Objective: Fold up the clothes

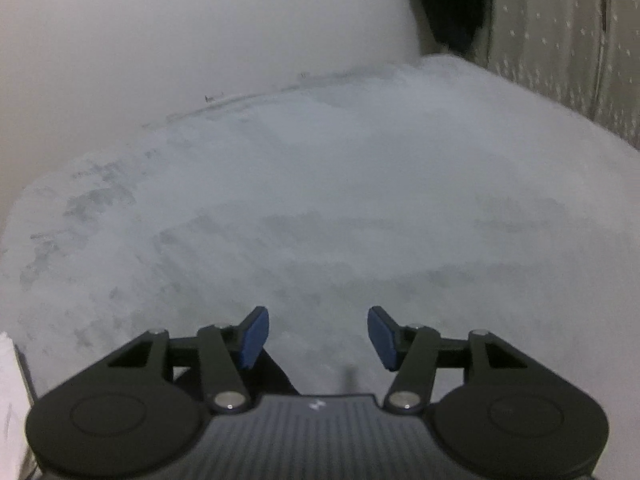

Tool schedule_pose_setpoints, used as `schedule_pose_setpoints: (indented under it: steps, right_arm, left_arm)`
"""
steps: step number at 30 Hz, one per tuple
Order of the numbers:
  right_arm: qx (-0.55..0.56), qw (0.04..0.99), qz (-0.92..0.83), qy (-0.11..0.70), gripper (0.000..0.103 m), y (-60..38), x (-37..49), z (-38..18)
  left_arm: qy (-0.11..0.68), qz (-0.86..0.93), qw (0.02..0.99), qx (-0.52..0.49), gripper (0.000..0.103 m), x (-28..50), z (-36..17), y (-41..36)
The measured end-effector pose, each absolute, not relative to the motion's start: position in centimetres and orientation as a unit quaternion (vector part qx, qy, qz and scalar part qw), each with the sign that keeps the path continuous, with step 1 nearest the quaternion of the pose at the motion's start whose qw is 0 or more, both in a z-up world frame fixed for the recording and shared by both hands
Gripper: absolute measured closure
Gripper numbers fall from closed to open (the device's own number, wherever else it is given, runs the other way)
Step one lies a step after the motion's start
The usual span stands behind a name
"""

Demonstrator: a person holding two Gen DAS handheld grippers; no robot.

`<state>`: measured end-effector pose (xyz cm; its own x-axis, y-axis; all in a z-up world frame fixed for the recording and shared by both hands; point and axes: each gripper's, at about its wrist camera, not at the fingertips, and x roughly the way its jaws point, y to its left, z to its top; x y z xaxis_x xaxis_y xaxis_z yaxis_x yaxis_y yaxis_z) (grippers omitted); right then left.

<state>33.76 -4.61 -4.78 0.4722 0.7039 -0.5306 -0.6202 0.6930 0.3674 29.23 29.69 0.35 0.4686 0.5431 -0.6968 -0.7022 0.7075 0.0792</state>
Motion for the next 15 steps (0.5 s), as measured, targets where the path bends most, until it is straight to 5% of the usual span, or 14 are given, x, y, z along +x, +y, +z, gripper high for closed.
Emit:
schedule_pose_setpoints:
  steps: [7,15]
  right_arm:
    - [0.064,0.857,0.387,0.335,0.052,-4.6,33.7,-4.9]
    - [0.072,0.853,0.394,0.335,0.052,-5.2,33.7,-4.8]
  left_arm:
    - [0.381,0.339,0.857,-0.074,0.054,30.3,0.6,27.1]
    - [0.434,0.344,0.801,-0.226,0.056,30.3,-1.9,30.9]
